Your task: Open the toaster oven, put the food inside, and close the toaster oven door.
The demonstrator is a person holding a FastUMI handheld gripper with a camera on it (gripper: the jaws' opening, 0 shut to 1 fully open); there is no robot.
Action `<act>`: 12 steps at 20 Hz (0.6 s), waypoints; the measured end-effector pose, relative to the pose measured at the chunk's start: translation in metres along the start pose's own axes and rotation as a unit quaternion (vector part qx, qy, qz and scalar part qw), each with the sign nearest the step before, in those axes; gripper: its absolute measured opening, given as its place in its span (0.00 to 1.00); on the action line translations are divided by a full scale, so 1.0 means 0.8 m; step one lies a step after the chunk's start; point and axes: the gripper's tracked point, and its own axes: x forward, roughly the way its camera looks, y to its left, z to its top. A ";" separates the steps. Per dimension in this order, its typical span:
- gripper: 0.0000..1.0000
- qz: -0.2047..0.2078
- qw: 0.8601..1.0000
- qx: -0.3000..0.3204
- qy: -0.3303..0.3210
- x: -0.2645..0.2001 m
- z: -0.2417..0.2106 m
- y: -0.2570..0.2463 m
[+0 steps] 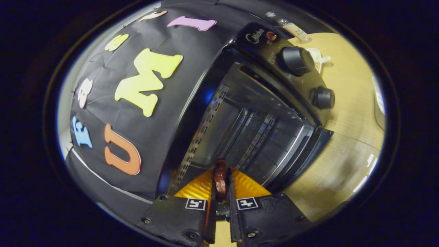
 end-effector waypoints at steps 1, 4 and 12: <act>0.20 -0.008 1.000 -0.018 0.001 0.005 0.001 -0.004; 0.22 -0.021 0.998 -0.058 -0.011 0.012 0.011 -0.010; 1.00 -0.049 0.978 -0.201 0.007 0.006 0.000 -0.023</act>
